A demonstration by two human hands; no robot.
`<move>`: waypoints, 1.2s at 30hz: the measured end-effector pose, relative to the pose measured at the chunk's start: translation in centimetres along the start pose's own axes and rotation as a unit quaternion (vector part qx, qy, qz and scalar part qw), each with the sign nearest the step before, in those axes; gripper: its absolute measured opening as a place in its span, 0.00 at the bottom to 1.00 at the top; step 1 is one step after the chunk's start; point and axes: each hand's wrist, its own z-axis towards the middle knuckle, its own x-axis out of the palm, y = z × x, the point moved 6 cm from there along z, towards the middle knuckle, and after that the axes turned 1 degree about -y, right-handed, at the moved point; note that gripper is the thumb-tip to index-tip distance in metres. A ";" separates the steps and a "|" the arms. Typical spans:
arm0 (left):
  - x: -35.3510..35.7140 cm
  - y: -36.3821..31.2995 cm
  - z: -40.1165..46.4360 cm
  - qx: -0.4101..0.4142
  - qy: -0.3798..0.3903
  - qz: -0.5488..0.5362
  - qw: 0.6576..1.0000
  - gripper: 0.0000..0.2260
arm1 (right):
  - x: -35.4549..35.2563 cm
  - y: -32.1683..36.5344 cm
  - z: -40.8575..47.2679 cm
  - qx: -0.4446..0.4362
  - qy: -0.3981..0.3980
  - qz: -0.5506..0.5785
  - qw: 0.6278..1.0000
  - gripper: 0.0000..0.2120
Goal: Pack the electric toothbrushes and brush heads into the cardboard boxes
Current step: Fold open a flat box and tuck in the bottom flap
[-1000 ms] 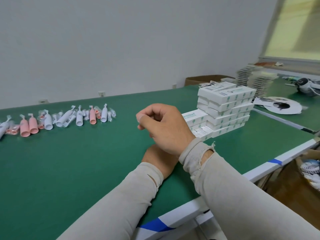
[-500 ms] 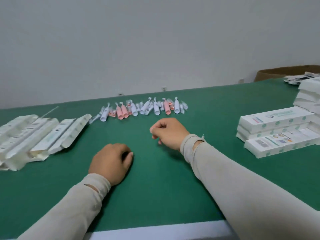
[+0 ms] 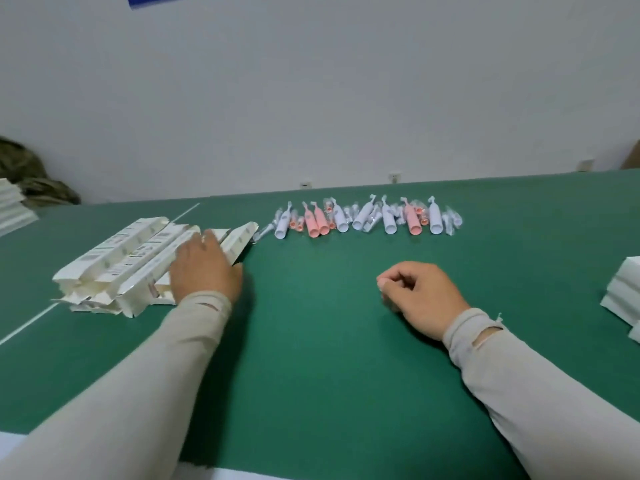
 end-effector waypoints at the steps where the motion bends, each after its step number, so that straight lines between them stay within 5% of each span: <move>1: 0.6 1.1 0.5 -0.019 0.030 0.053 0.998 0.29 | -0.1 0.2 -0.1 -0.003 -0.002 0.000 1.000 0.08; 3: 1.5 2.3 1.0 -0.024 0.059 0.115 0.991 0.21 | -0.2 0.4 -0.3 -0.008 0.000 -0.005 1.000 0.09; 6: 0.7 3.2 1.0 -0.029 0.001 0.123 0.992 0.12 | -0.2 0.4 -0.4 -0.001 0.001 0.002 1.000 0.09; 9: -1.9 4.0 0.2 -0.090 -0.094 -0.107 0.986 0.14 | -0.2 0.8 -0.4 -0.004 -0.004 0.010 1.000 0.08; 11: -2.4 2.2 -0.7 -0.133 -0.047 -0.436 0.889 0.10 | -0.2 1.3 -0.3 -0.011 -0.016 0.026 0.999 0.08; 13: -1.3 -3.6 -2.7 -0.148 0.149 -0.700 0.683 0.09 | 0.1 1.6 -0.4 -0.002 -0.020 0.084 0.996 0.07; 14: -1.2 -6.9 -4.0 -0.135 0.234 -0.761 0.589 0.10 | 0.3 1.7 -0.5 0.010 -0.019 0.123 0.992 0.06; 16: -1.1 -12.6 -6.5 -0.100 0.318 -0.798 0.503 0.13 | 0.4 1.9 -0.6 0.037 -0.024 0.206 0.978 0.04; 20: 0.4 -19.2 -10.3 -0.082 0.367 -0.806 0.457 0.14 | 0.2 1.5 -0.6 0.074 -0.028 0.276 0.958 0.07; 26: 2.5 -20.3 -10.6 -0.054 0.387 -0.819 0.421 0.13 | 0.5 0.7 -0.4 0.120 -0.023 0.329 0.936 0.04; 29: 2.3 -19.5 -9.6 -0.069 0.380 -0.849 0.360 0.13 | 1.0 1.2 -0.6 0.132 -0.007 0.341 0.931 0.07; 32: 2.5 -18.8 -8.8 -0.088 0.354 -0.871 0.328 0.15 | 1.4 1.6 -1.0 0.107 -0.002 0.266 0.958 0.09; 36: 3.2 -18.6 -8.4 -0.120 0.341 -0.865 0.348 0.22 | 0.7 2.6 -1.3 -0.003 -0.041 0.090 0.995 0.07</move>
